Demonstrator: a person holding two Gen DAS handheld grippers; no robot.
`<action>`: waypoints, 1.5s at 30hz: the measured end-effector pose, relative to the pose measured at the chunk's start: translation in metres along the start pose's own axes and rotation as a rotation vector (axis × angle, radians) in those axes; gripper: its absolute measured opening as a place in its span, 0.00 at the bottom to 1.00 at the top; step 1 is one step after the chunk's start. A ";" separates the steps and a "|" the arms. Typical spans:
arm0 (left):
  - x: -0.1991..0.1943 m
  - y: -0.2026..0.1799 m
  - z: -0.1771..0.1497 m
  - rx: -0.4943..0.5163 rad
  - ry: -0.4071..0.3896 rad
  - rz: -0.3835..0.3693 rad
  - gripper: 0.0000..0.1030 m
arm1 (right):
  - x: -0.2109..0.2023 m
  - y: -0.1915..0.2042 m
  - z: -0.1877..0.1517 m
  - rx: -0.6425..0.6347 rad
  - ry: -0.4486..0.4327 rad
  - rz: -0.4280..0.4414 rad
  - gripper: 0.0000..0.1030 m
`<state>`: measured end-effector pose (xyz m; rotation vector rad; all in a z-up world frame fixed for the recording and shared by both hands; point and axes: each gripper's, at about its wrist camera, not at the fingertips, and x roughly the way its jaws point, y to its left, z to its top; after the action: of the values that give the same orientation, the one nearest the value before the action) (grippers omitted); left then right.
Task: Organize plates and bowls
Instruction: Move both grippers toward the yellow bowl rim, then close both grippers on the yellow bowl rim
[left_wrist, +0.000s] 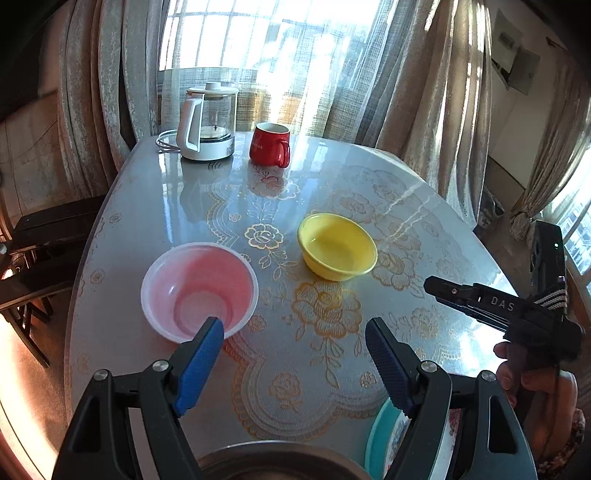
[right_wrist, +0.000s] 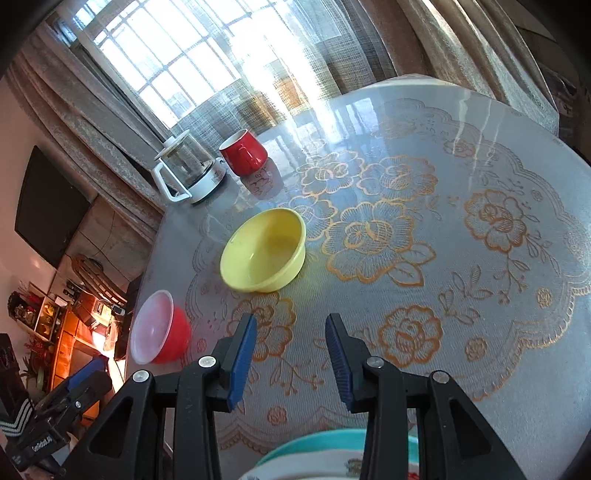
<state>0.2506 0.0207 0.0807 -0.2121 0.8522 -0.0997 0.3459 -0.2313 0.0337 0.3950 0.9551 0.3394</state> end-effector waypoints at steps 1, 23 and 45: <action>0.004 0.000 0.004 -0.008 0.005 -0.001 0.77 | 0.008 -0.001 0.006 0.016 0.013 0.004 0.38; 0.082 -0.023 0.031 -0.025 0.098 0.018 0.62 | 0.116 -0.024 0.043 0.137 0.179 0.046 0.19; 0.162 -0.076 0.036 0.093 0.233 0.043 0.19 | 0.074 -0.058 0.019 0.076 0.186 0.013 0.18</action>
<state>0.3831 -0.0755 0.0016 -0.0959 1.0808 -0.1252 0.4075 -0.2519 -0.0370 0.4448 1.1505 0.3568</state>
